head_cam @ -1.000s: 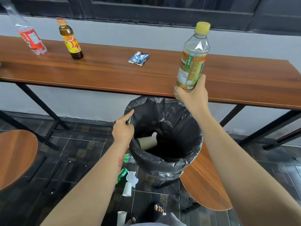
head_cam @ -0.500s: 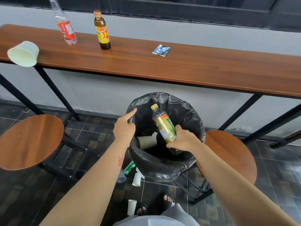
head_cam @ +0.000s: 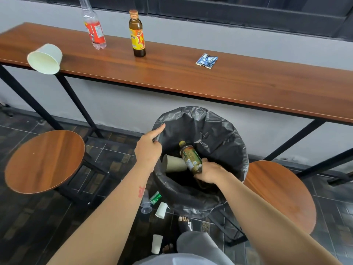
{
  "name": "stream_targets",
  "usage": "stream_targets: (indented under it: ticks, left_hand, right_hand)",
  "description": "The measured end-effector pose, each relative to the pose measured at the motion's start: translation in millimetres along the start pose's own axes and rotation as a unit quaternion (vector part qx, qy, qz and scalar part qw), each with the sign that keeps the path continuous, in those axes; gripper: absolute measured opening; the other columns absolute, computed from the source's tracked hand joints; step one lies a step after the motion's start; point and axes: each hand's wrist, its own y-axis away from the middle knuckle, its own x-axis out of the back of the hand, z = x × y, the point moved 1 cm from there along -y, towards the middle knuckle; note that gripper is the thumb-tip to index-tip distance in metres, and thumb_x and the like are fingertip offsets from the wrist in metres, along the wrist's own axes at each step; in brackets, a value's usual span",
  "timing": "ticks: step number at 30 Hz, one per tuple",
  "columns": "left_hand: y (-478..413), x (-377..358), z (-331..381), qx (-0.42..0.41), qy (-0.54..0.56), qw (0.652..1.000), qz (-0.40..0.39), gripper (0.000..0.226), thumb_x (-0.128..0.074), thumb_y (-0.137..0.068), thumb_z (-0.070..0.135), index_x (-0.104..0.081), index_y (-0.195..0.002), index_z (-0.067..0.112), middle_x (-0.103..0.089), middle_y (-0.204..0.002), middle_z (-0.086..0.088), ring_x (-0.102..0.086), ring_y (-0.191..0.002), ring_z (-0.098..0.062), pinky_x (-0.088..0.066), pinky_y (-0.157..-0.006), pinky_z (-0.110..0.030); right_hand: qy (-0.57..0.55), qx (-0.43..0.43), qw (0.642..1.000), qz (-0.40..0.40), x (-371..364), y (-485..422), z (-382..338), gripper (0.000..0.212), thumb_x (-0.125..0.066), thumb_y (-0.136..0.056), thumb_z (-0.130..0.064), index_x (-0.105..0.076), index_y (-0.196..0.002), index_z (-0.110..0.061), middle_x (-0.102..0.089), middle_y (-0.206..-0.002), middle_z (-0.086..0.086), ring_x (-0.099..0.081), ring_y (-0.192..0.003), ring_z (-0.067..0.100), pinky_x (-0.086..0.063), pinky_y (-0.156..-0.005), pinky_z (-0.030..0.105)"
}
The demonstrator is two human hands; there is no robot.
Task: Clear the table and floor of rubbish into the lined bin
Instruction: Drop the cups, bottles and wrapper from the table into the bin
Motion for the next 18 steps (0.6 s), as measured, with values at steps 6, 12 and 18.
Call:
stream_targets:
  ticks: [6,12,18]
  left_hand:
    - [-29.9,-5.4,-0.6,0.050,0.012,0.998,0.027,0.064,-0.039,-0.091,-0.007,-0.059,-0.127,0.042,-0.056,-0.137,0.007,-0.060,-0.106,-0.033,-0.053,-0.073,-0.039]
    - [-61.8,-18.7,-5.1,0.091,-0.014,0.994,0.051,0.067,-0.037,-0.088,-0.007,-0.060,-0.125,0.045,-0.059,-0.133,0.003,-0.064,-0.098,-0.031,-0.048,-0.062,-0.032]
    - [-89.8,-27.5,-7.3,0.108,-0.048,0.992,0.047,0.070,-0.037,-0.085,-0.007,-0.060,-0.124,0.046,-0.062,-0.129,0.009,-0.062,-0.077,-0.013,-0.035,-0.043,-0.019]
  right_hand:
    - [-0.040,0.172,0.953,0.245,66.7,9.7,-26.6,0.047,-0.056,-0.092,-0.039,-0.047,-0.136,-0.025,-0.060,-0.124,0.004,-0.058,-0.112,0.026,-0.049,-0.087,0.036]
    - [-0.142,0.284,0.765,0.560,153.9,2.9,-39.6,0.029,-0.058,-0.094,-0.022,-0.061,-0.119,-0.009,-0.058,-0.130,0.004,-0.050,-0.119,0.019,-0.041,-0.092,0.020]
    - [-0.110,0.222,0.824,0.510,215.5,-55.6,-42.7,0.051,-0.056,-0.095,-0.025,-0.045,-0.140,-0.003,-0.042,-0.148,0.014,-0.034,-0.139,0.030,-0.030,-0.114,0.041]
